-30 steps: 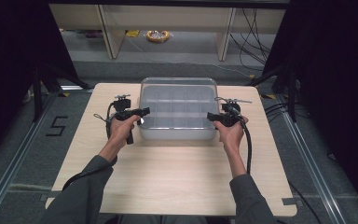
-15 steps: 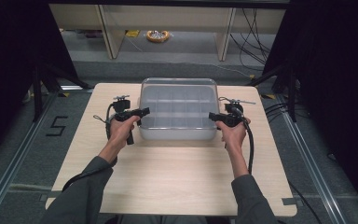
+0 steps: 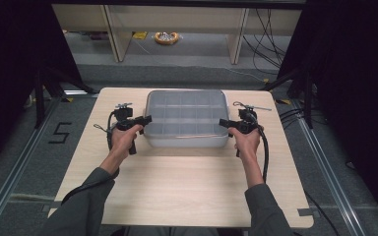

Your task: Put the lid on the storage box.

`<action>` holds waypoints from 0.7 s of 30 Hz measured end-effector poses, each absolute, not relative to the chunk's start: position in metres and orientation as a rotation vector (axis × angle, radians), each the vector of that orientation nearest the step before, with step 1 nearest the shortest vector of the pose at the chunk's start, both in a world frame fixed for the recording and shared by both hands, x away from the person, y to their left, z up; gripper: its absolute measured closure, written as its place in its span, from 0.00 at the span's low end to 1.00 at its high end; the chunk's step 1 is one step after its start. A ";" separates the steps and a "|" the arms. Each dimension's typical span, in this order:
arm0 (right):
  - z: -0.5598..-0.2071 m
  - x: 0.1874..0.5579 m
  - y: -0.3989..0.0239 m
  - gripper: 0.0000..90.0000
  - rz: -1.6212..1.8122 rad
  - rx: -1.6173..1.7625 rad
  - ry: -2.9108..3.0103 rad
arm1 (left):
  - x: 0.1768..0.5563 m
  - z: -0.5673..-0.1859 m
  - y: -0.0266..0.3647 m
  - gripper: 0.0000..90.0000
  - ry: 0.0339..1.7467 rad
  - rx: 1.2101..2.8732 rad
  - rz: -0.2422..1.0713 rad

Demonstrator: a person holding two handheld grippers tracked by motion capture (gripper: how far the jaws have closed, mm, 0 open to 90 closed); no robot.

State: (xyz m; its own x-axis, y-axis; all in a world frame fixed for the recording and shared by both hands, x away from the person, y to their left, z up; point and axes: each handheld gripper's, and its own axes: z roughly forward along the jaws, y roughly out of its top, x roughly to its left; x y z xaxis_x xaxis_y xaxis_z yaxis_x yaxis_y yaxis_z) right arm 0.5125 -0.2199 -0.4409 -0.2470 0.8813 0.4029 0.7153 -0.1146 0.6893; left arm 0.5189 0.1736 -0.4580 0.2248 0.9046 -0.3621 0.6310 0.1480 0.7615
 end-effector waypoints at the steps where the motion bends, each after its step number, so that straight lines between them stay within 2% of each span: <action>1: -0.440 0.511 -0.217 0.61 1.285 1.835 1.950 | 0.519 -0.458 0.174 0.64 1.480 1.590 0.373; 9: -0.436 0.510 -0.218 0.62 1.278 1.804 1.920 | 0.523 -0.455 0.171 0.64 1.501 1.545 0.354; 12: -0.433 0.510 -0.223 0.66 1.321 1.799 1.912 | 0.524 -0.455 0.171 0.64 1.515 1.526 0.349; 15: -0.432 0.511 -0.224 0.66 1.327 1.802 1.897 | 0.524 -0.454 0.169 0.63 1.515 1.529 0.354; 17: -0.432 0.512 -0.224 0.63 1.333 1.800 1.887 | 0.523 -0.453 0.169 0.63 1.505 1.554 0.366; 19: -0.434 0.513 -0.220 0.55 1.277 1.789 1.915 | 0.523 -0.452 0.166 0.64 1.501 1.592 0.395; 21: -0.432 0.510 -0.210 0.53 1.233 1.861 1.920 | 0.524 -0.453 0.162 0.62 1.511 1.619 0.405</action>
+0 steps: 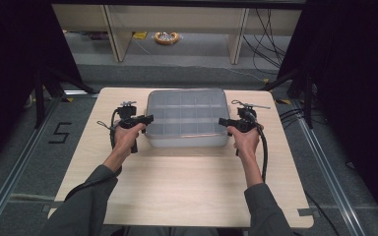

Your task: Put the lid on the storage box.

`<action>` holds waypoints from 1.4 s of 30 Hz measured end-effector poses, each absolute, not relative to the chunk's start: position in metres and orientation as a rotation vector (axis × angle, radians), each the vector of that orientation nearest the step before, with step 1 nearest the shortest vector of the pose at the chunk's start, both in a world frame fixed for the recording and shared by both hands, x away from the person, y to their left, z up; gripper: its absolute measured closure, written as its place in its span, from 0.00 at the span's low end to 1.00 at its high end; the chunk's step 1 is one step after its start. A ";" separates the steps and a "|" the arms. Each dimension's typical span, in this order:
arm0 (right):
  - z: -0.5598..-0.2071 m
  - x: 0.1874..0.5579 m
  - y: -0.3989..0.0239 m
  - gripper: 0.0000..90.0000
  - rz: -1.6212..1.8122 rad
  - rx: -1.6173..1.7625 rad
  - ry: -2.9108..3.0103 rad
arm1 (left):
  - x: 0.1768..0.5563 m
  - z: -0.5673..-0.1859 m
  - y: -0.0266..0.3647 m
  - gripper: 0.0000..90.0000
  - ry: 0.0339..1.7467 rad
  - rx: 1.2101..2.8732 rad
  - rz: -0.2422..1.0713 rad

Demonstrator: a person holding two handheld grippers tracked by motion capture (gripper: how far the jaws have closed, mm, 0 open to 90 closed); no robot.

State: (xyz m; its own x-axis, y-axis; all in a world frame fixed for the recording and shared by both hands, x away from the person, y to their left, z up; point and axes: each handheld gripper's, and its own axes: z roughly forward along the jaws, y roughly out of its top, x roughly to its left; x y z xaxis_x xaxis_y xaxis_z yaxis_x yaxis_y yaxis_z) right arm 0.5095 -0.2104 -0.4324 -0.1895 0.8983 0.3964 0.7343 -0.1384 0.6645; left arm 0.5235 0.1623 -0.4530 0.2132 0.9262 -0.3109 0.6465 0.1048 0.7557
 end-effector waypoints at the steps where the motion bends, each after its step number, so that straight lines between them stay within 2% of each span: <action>1: -0.435 0.512 -0.211 0.53 1.206 1.780 1.933 | 0.524 -0.453 0.161 0.61 1.511 1.607 0.413; 5: -0.433 0.511 -0.219 0.46 1.277 1.824 1.904 | 0.523 -0.454 0.164 0.62 1.494 1.639 0.408; 7: -0.424 0.505 -0.224 0.45 1.349 1.959 1.827 | 0.523 -0.454 0.164 0.62 1.501 1.621 0.396; 8: -0.425 0.508 -0.232 0.46 1.385 1.880 1.835 | 0.524 -0.455 0.164 0.62 1.502 1.621 0.396; 14: -0.421 0.512 -0.254 0.47 1.400 1.906 1.799 | 0.525 -0.456 0.167 0.59 1.533 1.555 0.350; 16: -0.420 0.511 -0.250 0.47 1.433 2.028 1.773 | 0.527 -0.456 0.171 0.56 1.537 1.526 0.338; 19: -0.427 0.519 -0.251 0.48 1.421 1.949 1.819 | 0.531 -0.455 0.178 0.53 1.549 1.476 0.305; 20: -0.426 0.519 -0.248 0.48 1.438 2.030 1.791 | 0.532 -0.455 0.180 0.52 1.542 1.459 0.294; 23: -0.434 0.530 -0.250 0.48 1.421 1.889 1.841 | 0.535 -0.454 0.183 0.50 1.536 1.456 0.278; 24: -0.431 0.529 -0.244 0.48 1.443 2.012 1.792 | 0.536 -0.454 0.183 0.49 1.551 1.442 0.265; 26: -0.436 0.535 -0.246 0.48 1.448 1.956 1.814 | 0.540 -0.455 0.184 0.48 1.557 1.443 0.249; 42: -0.439 0.542 -0.242 0.49 1.444 2.033 1.816 | 0.561 -0.457 0.184 0.47 1.585 1.454 0.185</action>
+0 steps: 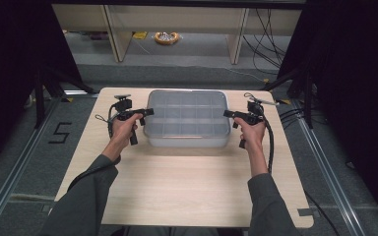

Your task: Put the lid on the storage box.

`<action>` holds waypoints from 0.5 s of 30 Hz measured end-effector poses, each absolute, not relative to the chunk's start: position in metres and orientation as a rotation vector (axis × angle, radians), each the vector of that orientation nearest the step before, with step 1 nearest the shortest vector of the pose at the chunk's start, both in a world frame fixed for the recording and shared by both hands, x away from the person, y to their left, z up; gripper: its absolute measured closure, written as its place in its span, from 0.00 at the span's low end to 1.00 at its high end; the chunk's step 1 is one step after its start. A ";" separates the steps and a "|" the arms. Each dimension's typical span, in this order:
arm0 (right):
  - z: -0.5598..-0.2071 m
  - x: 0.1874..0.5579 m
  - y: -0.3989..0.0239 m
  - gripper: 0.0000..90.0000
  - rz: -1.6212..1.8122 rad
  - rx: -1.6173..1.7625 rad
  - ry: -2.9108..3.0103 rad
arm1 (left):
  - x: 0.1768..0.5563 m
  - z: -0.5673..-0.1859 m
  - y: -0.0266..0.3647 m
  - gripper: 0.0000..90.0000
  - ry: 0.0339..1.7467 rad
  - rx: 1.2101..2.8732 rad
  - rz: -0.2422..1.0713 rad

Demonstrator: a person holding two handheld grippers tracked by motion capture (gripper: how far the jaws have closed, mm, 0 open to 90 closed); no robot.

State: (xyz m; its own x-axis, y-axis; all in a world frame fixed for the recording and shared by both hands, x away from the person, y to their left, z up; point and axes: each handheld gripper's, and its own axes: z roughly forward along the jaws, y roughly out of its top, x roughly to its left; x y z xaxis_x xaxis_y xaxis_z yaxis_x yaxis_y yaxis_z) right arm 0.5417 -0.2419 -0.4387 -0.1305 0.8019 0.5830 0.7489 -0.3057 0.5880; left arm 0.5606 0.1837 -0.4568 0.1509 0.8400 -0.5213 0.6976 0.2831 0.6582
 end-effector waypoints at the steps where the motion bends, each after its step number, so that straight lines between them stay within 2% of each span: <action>1: -0.439 0.542 -0.241 0.49 1.448 2.039 1.813 | 0.562 -0.457 0.184 0.47 1.587 1.446 0.171; 5: -0.441 0.544 -0.239 0.50 1.462 1.995 1.828 | 0.566 -0.455 0.181 0.49 1.588 1.448 0.124; 15: -0.445 0.548 -0.239 0.52 1.500 2.016 1.821 | 0.572 -0.460 0.184 0.59 1.577 1.461 0.111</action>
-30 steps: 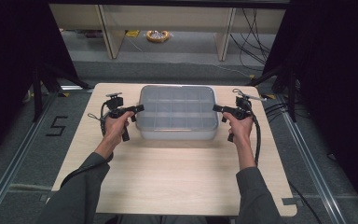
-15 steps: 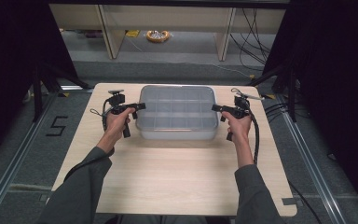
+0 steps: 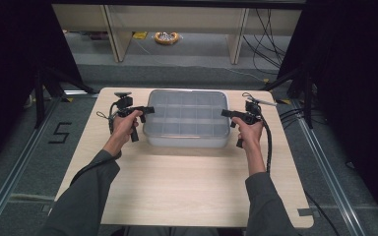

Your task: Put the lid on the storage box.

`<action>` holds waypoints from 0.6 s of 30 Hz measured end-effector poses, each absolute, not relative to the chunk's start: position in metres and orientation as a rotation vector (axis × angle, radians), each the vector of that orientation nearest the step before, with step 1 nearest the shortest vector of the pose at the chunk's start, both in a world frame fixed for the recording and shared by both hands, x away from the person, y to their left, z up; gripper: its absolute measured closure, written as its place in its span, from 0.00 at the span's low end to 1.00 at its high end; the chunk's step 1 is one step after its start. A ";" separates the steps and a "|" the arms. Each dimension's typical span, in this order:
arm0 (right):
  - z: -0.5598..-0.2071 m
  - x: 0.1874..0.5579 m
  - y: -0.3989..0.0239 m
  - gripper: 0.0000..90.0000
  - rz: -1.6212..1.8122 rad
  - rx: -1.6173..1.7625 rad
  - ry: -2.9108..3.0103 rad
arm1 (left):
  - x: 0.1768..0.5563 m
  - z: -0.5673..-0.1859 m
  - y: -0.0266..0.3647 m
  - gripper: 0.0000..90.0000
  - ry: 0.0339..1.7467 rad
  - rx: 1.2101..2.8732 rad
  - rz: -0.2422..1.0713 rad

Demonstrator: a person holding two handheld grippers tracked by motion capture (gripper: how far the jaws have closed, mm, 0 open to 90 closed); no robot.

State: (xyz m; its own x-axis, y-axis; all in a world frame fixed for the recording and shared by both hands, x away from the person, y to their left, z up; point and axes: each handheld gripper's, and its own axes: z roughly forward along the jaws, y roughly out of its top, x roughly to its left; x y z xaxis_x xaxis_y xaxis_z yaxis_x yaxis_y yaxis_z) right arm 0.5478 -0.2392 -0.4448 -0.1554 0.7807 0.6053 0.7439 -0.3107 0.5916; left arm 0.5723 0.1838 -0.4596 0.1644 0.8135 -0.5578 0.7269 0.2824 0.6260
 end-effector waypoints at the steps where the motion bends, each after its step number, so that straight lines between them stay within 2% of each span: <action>1: -0.445 0.548 -0.240 0.52 1.494 2.019 1.821 | 0.572 -0.459 0.183 0.59 1.577 1.453 0.113; 10: -0.448 0.548 -0.246 0.58 1.536 2.044 1.771 | 0.569 -0.455 0.179 0.60 1.561 1.479 0.126; 18: -0.447 0.552 -0.248 0.59 1.520 2.021 1.749 | 0.569 -0.451 0.177 0.60 1.557 1.488 0.147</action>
